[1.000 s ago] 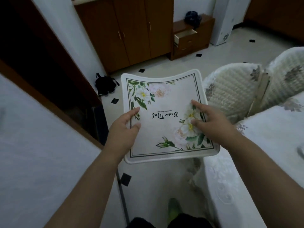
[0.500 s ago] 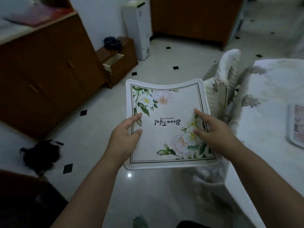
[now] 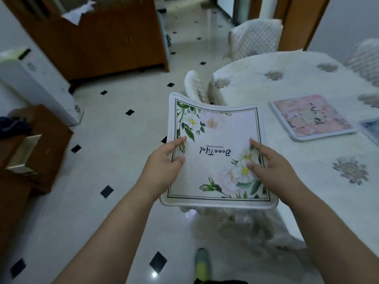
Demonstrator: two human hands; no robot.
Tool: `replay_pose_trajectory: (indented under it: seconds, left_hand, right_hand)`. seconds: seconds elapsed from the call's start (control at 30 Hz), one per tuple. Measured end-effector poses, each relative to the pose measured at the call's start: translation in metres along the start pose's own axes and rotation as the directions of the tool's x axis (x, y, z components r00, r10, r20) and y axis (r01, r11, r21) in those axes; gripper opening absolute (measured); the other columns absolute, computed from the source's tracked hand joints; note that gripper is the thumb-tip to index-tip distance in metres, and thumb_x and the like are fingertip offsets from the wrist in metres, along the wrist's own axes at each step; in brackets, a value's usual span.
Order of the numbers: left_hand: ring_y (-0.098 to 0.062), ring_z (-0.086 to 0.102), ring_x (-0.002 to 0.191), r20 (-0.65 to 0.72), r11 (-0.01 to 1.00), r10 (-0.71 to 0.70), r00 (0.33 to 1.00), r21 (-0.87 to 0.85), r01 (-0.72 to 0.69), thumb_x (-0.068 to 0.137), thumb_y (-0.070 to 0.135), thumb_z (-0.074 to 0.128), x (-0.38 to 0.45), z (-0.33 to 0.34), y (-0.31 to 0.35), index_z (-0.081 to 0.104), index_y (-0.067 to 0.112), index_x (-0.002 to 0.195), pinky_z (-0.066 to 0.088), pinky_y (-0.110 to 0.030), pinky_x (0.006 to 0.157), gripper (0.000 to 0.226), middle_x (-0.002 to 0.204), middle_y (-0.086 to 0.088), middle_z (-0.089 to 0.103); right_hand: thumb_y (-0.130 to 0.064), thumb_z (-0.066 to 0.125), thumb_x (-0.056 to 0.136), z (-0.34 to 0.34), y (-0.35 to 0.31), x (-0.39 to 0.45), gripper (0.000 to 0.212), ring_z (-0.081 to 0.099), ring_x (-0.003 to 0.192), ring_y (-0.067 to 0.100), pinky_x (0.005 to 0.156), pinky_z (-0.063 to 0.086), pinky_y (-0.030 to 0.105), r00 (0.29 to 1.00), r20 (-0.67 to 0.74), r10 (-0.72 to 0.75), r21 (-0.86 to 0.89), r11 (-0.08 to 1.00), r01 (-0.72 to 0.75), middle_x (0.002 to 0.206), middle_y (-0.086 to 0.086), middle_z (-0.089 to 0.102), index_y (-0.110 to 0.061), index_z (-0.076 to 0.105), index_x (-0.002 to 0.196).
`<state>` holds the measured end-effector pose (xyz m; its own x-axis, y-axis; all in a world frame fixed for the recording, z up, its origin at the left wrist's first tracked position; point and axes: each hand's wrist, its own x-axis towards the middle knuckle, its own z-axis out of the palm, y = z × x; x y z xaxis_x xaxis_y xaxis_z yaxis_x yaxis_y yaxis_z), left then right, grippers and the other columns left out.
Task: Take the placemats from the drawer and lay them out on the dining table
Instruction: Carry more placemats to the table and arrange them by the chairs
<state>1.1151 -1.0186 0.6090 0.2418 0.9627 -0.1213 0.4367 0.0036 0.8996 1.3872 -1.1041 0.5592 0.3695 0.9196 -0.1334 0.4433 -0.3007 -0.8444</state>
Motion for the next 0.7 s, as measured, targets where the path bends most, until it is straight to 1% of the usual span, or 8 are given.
replay_pose_trajectory:
  seconds: [0.17, 0.27, 0.33, 0.43, 0.53, 0.57, 0.63, 0.7]
  left_hand:
    - [0.013, 0.056, 0.113, 0.076, 0.998, 0.041, 0.996, 0.044, -0.044, 0.095, 0.012, 0.065, 0.071, -0.027, -0.007, 0.064, 0.046, 0.131, 0.044, -0.015, 0.103, 0.049, 0.13, 0.021, 0.06]
    - [0.028, 0.053, 0.094, 0.129, 0.997, 0.049, 0.99, 0.051, -0.056, 0.096, 0.009, 0.065, 0.115, -0.04, -0.002, 0.064, 0.042, 0.132, 0.042, 0.003, 0.081, 0.049, 0.13, 0.018, 0.059]
    - [0.025, 0.057, 0.093, 0.189, 0.996, 0.075, 0.979, 0.038, -0.084, 0.096, 0.009, 0.065, 0.144, -0.039, 0.001, 0.064, 0.041, 0.132, 0.044, 0.0, 0.082, 0.049, 0.128, 0.017, 0.06]
    - [0.012, 0.061, 0.089, 0.307, 0.99, 0.119, 0.944, 0.03, -0.134, 0.096, 0.013, 0.066, 0.19, -0.027, 0.009, 0.064, 0.046, 0.129, 0.049, -0.01, 0.085, 0.047, 0.111, 0.025, 0.063]
    - [0.029, 0.056, 0.082, 0.448, 0.985, 0.154, 0.881, 0.002, -0.173, 0.097, 0.009, 0.064, 0.234, -0.006, 0.023, 0.064, 0.041, 0.131, 0.047, -0.001, 0.075, 0.047, 0.107, 0.035, 0.055]
    - [0.023, 0.06, 0.082, 0.499, 0.983, 0.159, 0.852, -0.004, -0.181, 0.097, 0.007, 0.063, 0.246, 0.001, 0.028, 0.063, 0.041, 0.132, 0.052, -0.005, 0.075, 0.048, 0.106, 0.035, 0.057]
    - [-0.005, 0.07, 0.085, 0.596, 0.975, 0.172, 0.785, 0.01, -0.221, 0.094, 0.005, 0.06, 0.266, 0.014, 0.04, 0.062, 0.045, 0.133, 0.061, -0.028, 0.082, 0.056, 0.103, 0.037, 0.062]
    - [-0.02, 0.073, 0.094, 0.694, 0.962, 0.187, 0.695, 0.013, -0.272, 0.091, 0.004, 0.057, 0.282, 0.027, 0.051, 0.058, 0.048, 0.136, 0.06, -0.042, 0.088, 0.063, 0.115, 0.028, 0.066]
  right_hand:
    - [-0.024, 0.065, 0.096, 0.039, -0.019, 0.043, 0.066, 0.04, 0.14, 0.015, 0.114, 0.033, 0.031, 0.998, -0.035, 0.043, 0.021, 0.999, -0.042, 0.153, -0.007, 0.042, -0.044, 0.036, 0.151]
    - [-0.027, 0.063, 0.097, 0.047, -0.033, 0.064, 0.065, 0.039, 0.141, 0.015, 0.11, 0.032, 0.027, 0.994, -0.078, 0.081, 0.018, 0.997, -0.08, 0.154, -0.008, 0.041, -0.046, 0.033, 0.152]
    - [-0.027, 0.063, 0.097, 0.047, -0.037, 0.075, 0.065, 0.039, 0.141, 0.015, 0.111, 0.032, 0.027, 0.984, -0.136, 0.117, 0.037, 0.993, -0.113, 0.154, -0.008, 0.041, -0.047, 0.033, 0.151]
    - [-0.026, 0.064, 0.097, 0.045, -0.038, 0.087, 0.065, 0.039, 0.141, 0.015, 0.115, 0.034, 0.033, 0.95, -0.247, 0.192, 0.081, 0.981, -0.178, 0.155, -0.008, 0.041, -0.048, 0.034, 0.15]
    - [-0.027, 0.064, 0.097, 0.043, -0.039, 0.09, 0.064, 0.04, 0.141, 0.016, 0.114, 0.034, 0.031, 0.887, -0.38, 0.263, 0.083, 0.965, -0.251, 0.155, -0.007, 0.042, -0.047, 0.035, 0.151]
    - [-0.027, 0.064, 0.097, 0.041, -0.041, 0.089, 0.064, 0.041, 0.14, 0.017, 0.113, 0.034, 0.03, 0.856, -0.425, 0.295, 0.084, 0.954, -0.287, 0.154, -0.007, 0.042, -0.046, 0.035, 0.151]
    - [-0.028, 0.064, 0.096, 0.039, -0.045, 0.082, 0.064, 0.043, 0.139, 0.018, 0.112, 0.034, 0.03, 0.784, -0.51, 0.355, 0.095, 0.929, -0.359, 0.155, -0.006, 0.042, -0.045, 0.035, 0.151]
    - [-0.027, 0.064, 0.096, 0.036, -0.052, 0.072, 0.064, 0.043, 0.139, 0.019, 0.11, 0.033, 0.028, 0.707, -0.588, 0.394, 0.118, 0.906, -0.407, 0.155, -0.005, 0.042, -0.042, 0.036, 0.151]
